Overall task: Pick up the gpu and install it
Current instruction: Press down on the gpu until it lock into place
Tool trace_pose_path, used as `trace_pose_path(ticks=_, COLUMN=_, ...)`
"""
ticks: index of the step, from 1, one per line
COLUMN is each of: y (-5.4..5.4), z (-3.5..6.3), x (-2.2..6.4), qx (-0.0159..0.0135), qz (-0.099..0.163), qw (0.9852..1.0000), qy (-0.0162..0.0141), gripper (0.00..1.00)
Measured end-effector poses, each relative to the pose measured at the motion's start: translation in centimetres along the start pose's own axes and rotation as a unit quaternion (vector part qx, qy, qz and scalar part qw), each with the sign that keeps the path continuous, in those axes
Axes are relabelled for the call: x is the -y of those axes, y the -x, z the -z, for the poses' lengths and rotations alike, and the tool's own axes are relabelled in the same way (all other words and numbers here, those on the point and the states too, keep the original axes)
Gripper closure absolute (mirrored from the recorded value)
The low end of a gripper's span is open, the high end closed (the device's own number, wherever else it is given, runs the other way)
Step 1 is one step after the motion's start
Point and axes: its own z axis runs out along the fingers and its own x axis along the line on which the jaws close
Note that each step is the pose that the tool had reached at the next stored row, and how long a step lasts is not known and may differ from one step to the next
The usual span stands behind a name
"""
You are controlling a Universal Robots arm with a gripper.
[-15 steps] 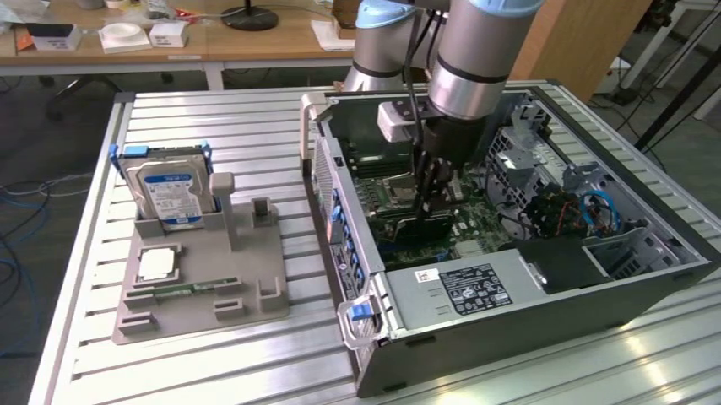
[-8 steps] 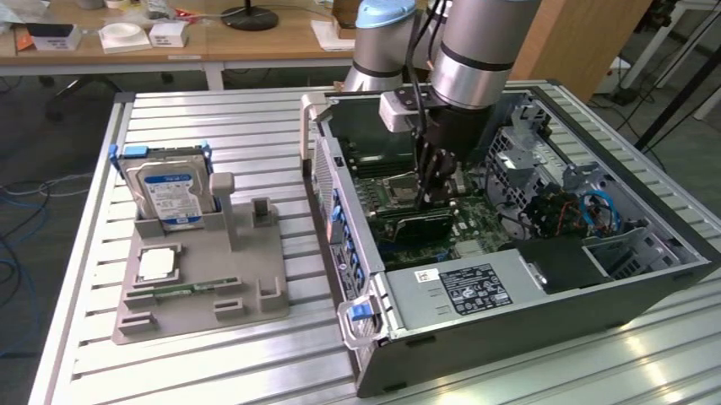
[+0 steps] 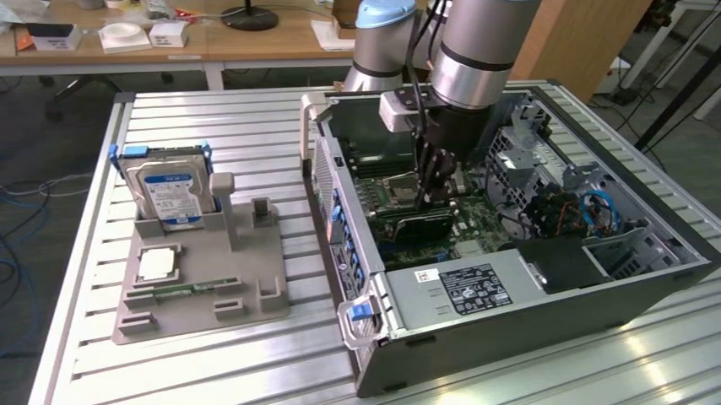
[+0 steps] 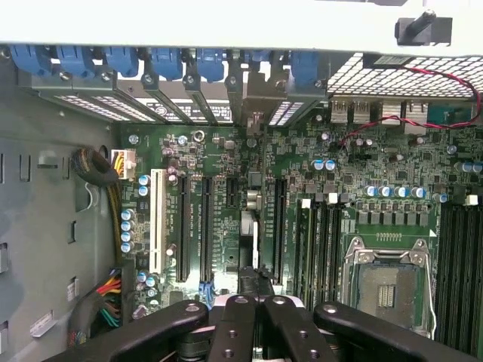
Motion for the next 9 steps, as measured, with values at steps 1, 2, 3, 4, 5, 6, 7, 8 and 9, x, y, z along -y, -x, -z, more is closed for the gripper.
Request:
trace_pose_path(ticks=1, y=0.0, z=0.00, x=0.00, qx=0.0000, qz=0.000, qw=1.0000, qy=0.0000, gripper=0.89)
trace_pose_path(ticks=2, y=0.0, z=0.00, x=0.00, qx=0.0000, qz=0.000, qw=1.0000, qy=0.0000, gripper=0.89)
trace_pose_path(ticks=3, y=0.0, z=0.00, x=0.00, qx=0.0000, qz=0.000, qw=1.0000, qy=0.0000, gripper=0.89)
trace_pose_path(ticks=4, y=0.0, z=0.00, x=0.00, qx=0.0000, qz=0.000, qw=1.0000, qy=0.0000, gripper=0.89)
trace_pose_path(ticks=5, y=0.0, z=0.00, x=0.00, qx=0.0000, qz=0.000, qw=1.0000, qy=0.0000, gripper=0.89)
trace_pose_path(ticks=6, y=0.0, z=-0.01, x=-0.04, qx=0.0000, qz=0.000, qw=1.0000, qy=0.0000, gripper=0.89)
trace_pose_path(ticks=7, y=0.0, z=-0.05, x=-0.31, qx=-0.0001, qz=0.000, qw=1.0000, qy=-0.0004, gripper=0.89)
trace_pose_path(ticks=8, y=0.0, z=-0.15, x=-0.66, qx=0.0000, qz=0.000, qw=1.0000, qy=-0.0015, gripper=0.89)
trace_pose_path(ticks=9, y=0.0, z=-0.31, x=-1.02, qx=0.0000, qz=0.000, qw=1.0000, qy=-0.0023, gripper=0.89)
